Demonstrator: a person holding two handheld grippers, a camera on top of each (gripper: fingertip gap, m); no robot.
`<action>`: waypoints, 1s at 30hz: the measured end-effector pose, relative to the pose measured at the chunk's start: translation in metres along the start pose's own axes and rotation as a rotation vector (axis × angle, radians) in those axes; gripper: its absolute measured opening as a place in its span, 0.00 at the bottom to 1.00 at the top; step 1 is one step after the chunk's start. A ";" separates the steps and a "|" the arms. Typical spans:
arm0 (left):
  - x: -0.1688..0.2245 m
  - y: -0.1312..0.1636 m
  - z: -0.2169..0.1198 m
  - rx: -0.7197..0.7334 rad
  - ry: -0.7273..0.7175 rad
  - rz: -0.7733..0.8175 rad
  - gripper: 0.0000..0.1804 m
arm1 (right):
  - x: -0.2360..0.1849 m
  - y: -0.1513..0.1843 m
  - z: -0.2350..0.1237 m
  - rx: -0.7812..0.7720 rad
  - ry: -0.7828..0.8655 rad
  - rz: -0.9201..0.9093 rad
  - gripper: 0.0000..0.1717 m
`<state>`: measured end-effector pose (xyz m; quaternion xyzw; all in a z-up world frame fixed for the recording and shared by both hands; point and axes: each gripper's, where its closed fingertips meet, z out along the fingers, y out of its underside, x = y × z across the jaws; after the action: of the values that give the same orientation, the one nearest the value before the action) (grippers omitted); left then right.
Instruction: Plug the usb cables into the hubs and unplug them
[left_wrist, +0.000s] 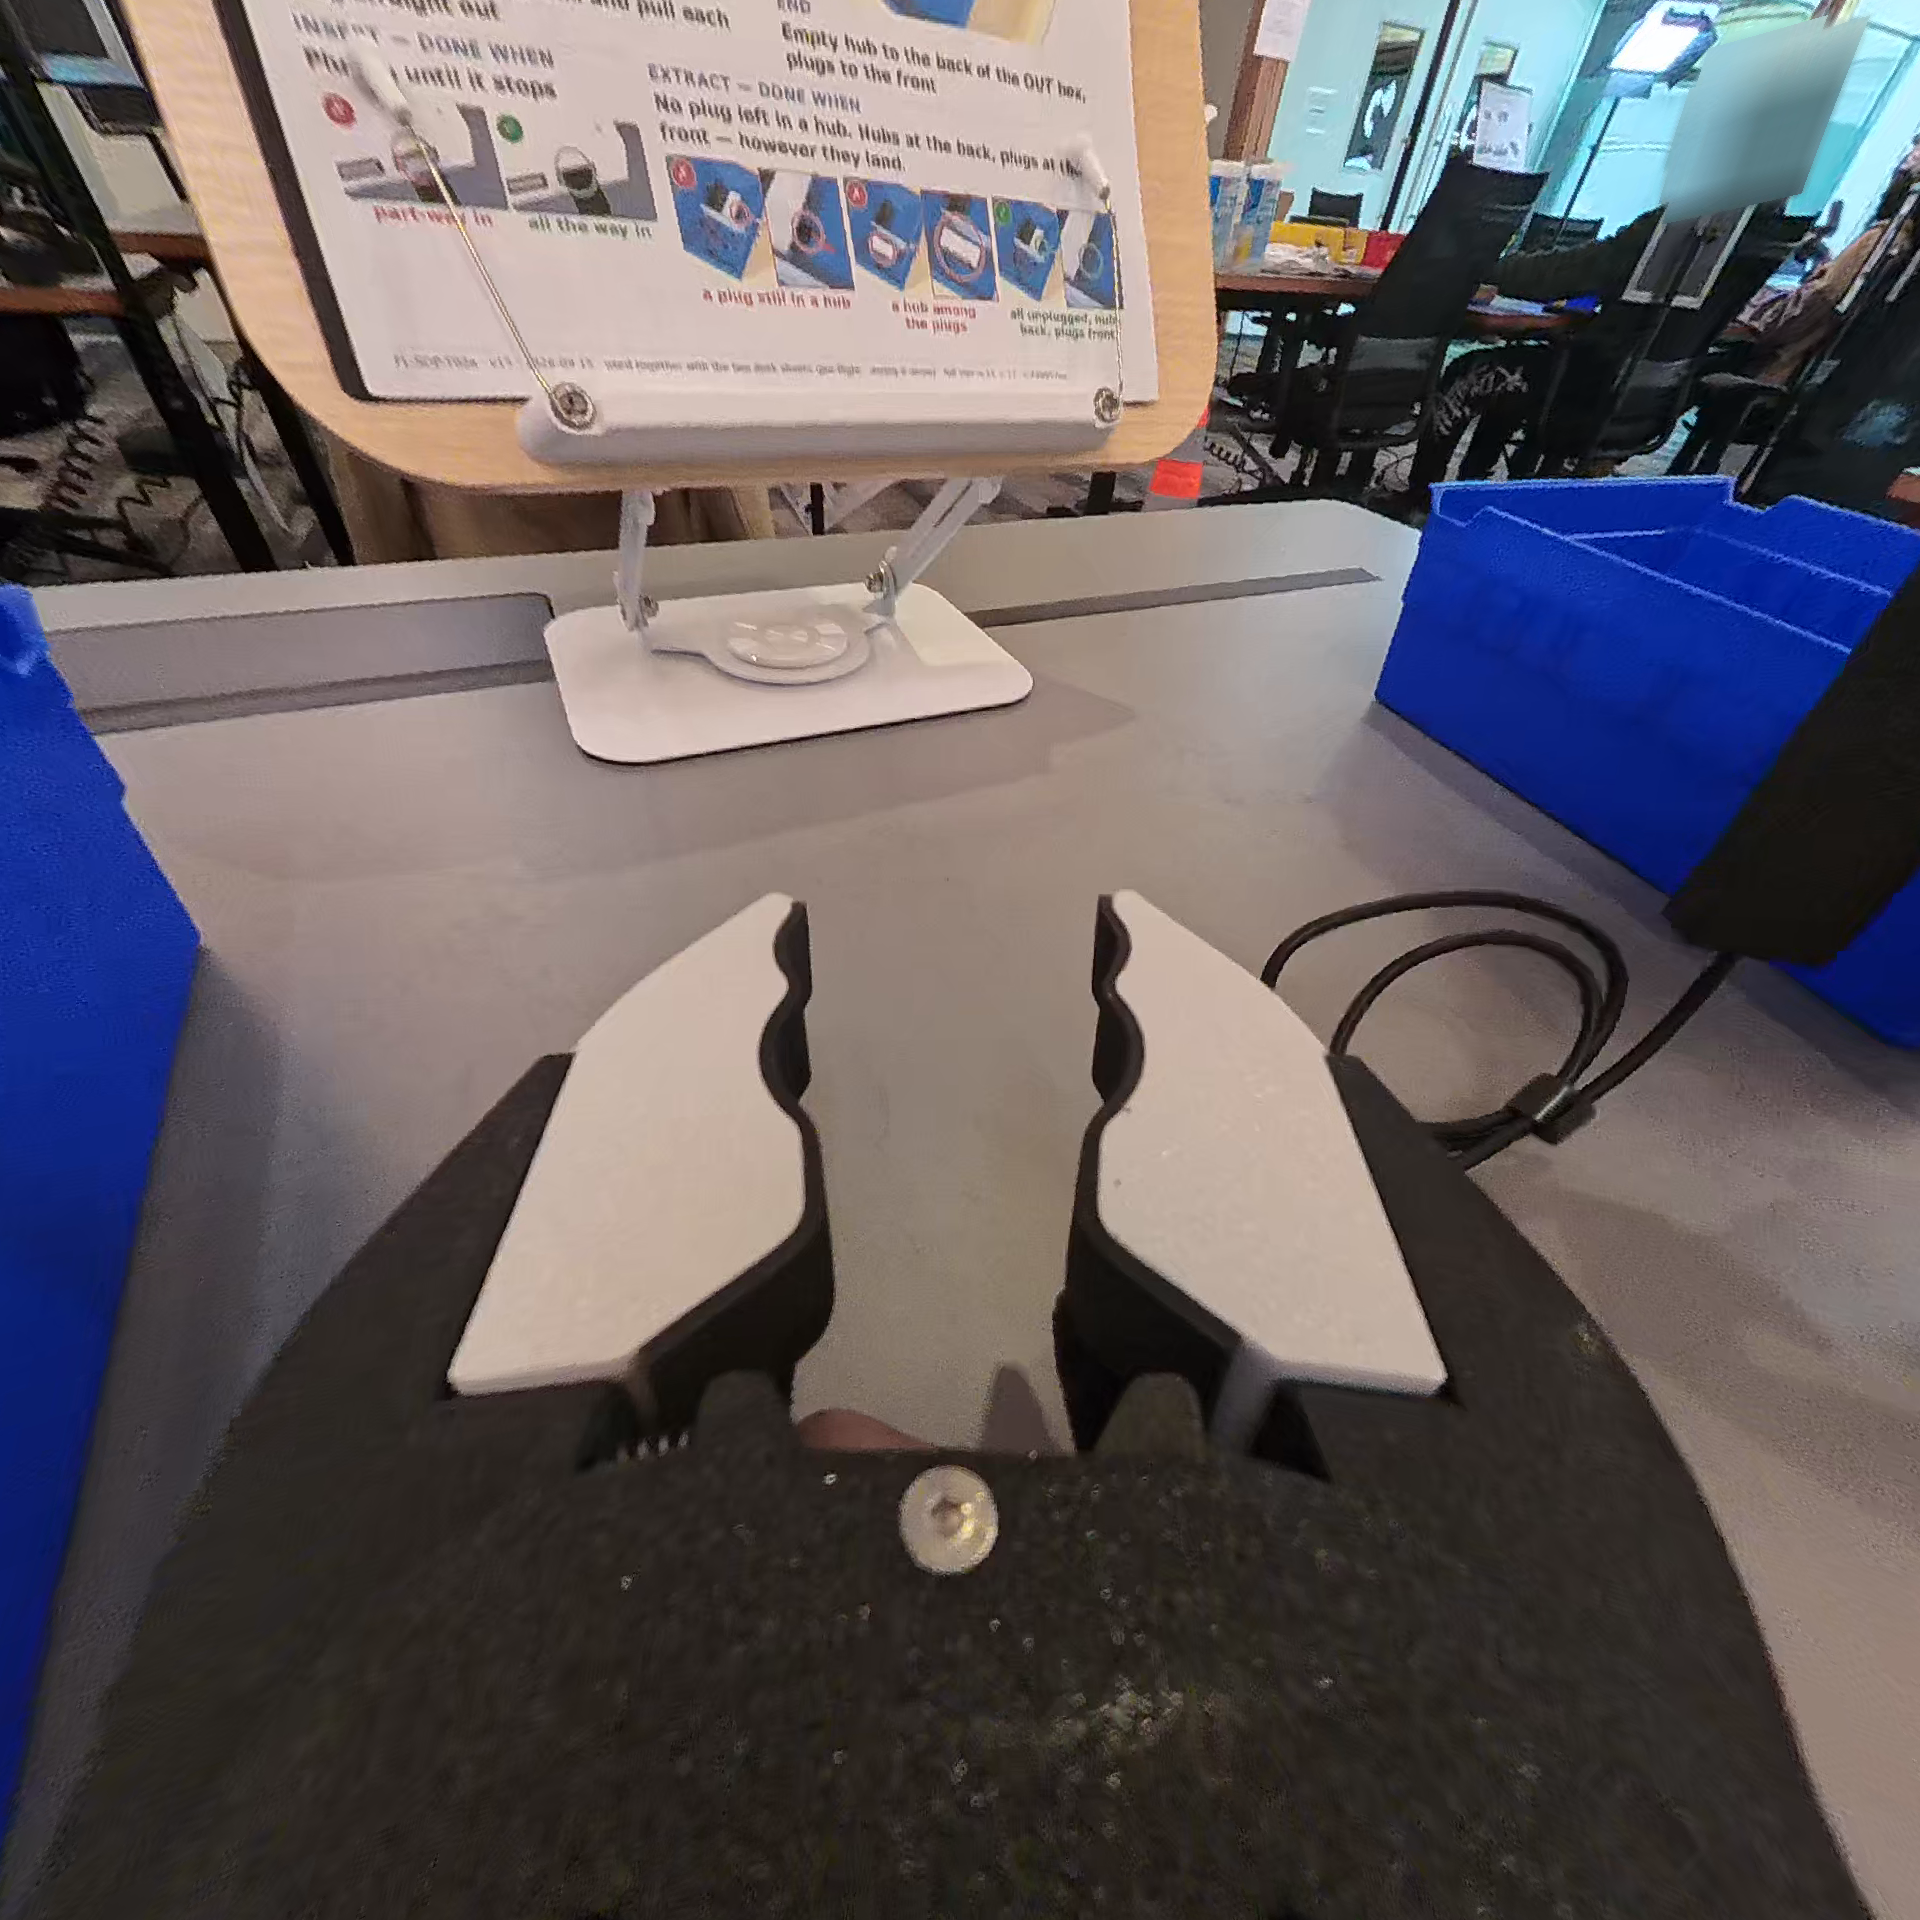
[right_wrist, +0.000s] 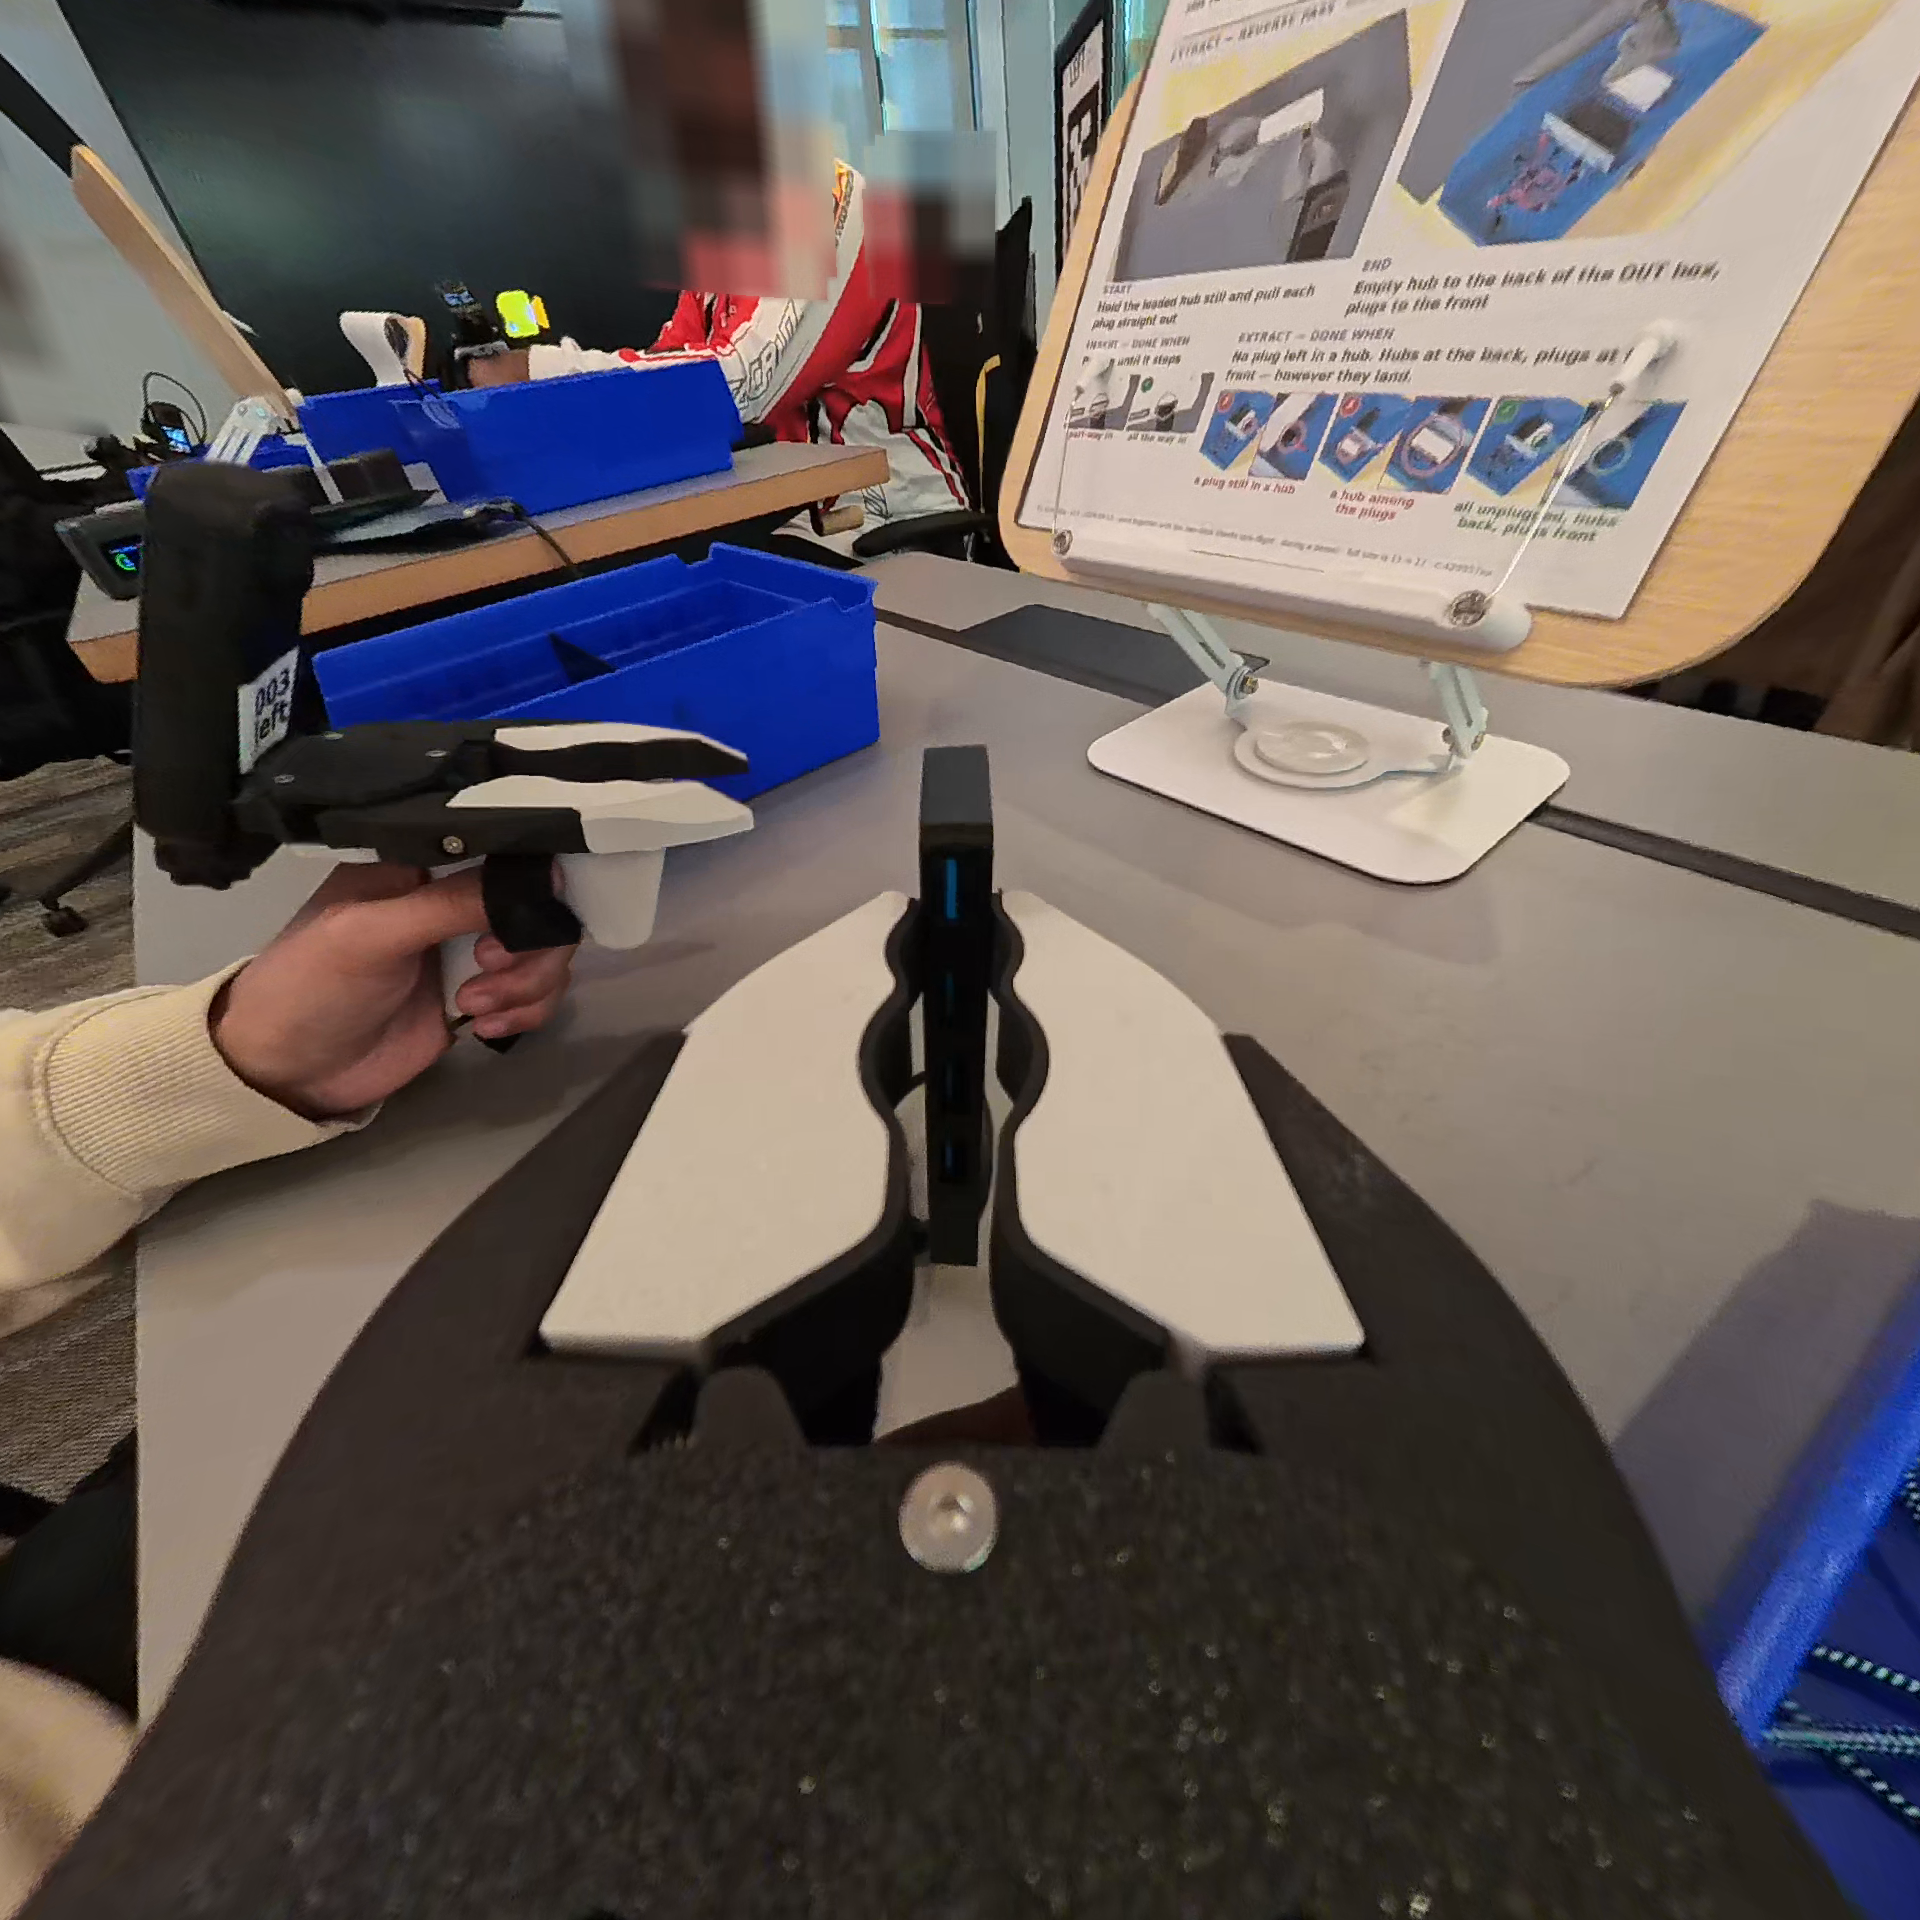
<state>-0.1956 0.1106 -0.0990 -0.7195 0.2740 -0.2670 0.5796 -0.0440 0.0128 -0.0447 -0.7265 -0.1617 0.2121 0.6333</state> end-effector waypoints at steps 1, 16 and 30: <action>-0.001 -0.001 -0.001 0.007 -0.004 0.005 0.29 | 0.000 -0.006 -0.001 0.005 0.006 -0.011 0.06; 0.009 0.007 0.002 -0.036 0.101 -0.064 0.29 | 0.161 -0.232 -0.092 -0.116 0.553 -0.264 0.06; 0.021 0.006 0.003 -0.039 0.178 -0.077 0.30 | 0.278 0.019 -0.096 -0.681 0.433 0.404 0.07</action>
<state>-0.1790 0.0968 -0.1044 -0.7140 0.3019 -0.3466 0.5281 0.2431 0.0685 -0.0823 -0.9381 0.0591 0.1093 0.3234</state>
